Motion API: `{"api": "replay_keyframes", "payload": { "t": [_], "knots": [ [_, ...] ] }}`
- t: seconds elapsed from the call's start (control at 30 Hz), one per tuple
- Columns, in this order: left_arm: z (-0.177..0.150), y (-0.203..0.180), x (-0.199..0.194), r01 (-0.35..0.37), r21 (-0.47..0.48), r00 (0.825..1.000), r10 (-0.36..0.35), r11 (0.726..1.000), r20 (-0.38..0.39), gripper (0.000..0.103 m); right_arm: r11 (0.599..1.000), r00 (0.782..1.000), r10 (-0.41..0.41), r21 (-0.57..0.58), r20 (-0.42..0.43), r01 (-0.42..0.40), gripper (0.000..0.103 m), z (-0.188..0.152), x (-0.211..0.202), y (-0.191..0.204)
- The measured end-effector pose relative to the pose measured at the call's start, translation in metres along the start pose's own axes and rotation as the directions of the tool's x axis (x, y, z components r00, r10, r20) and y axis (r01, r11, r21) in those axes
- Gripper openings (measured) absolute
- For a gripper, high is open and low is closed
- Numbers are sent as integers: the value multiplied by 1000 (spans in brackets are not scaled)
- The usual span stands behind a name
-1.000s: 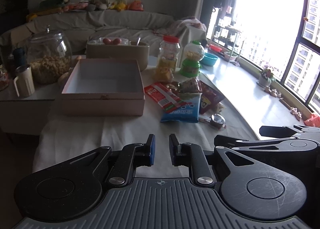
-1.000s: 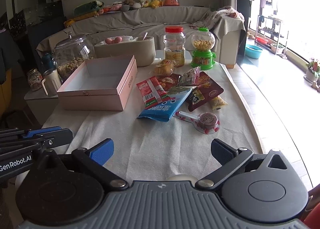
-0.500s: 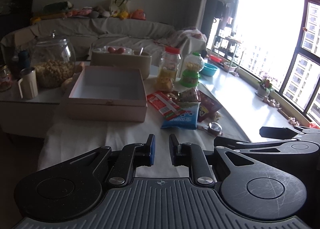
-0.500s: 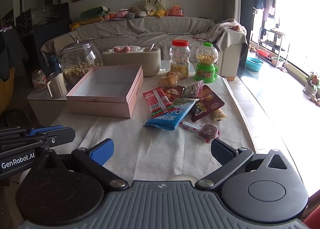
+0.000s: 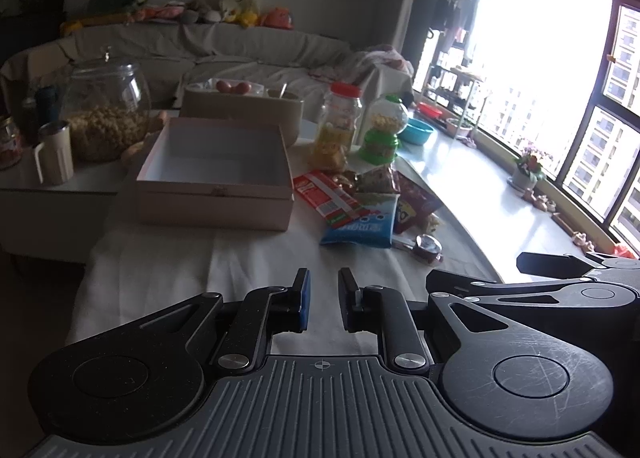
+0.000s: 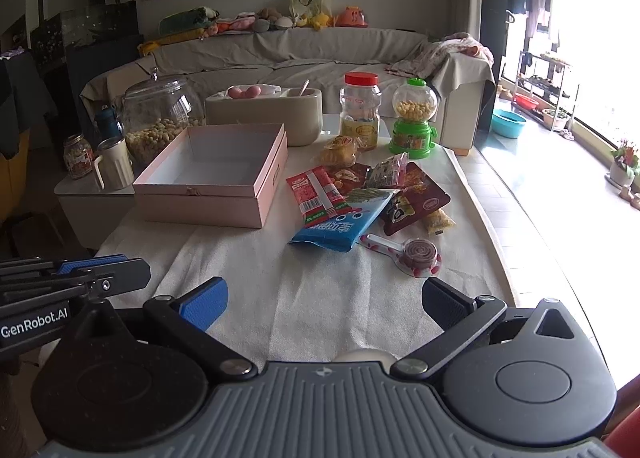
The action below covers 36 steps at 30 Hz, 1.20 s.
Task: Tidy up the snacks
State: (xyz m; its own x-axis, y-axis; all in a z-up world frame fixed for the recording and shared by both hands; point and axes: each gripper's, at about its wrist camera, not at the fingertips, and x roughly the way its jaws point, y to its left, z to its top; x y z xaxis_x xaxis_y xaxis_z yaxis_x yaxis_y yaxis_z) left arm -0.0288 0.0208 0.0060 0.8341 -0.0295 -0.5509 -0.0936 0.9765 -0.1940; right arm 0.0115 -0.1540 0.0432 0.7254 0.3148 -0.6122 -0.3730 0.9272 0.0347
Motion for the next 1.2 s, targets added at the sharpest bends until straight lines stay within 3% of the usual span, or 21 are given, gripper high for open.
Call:
{"api": "replay_keyframes", "payload": {
  "t": [1.2],
  "knots": [
    [-1,-4,-1,17,11,1000,-17,1000,-9,19,1000,999,-1,-7,43,2,103,0,-9,3]
  ]
}}
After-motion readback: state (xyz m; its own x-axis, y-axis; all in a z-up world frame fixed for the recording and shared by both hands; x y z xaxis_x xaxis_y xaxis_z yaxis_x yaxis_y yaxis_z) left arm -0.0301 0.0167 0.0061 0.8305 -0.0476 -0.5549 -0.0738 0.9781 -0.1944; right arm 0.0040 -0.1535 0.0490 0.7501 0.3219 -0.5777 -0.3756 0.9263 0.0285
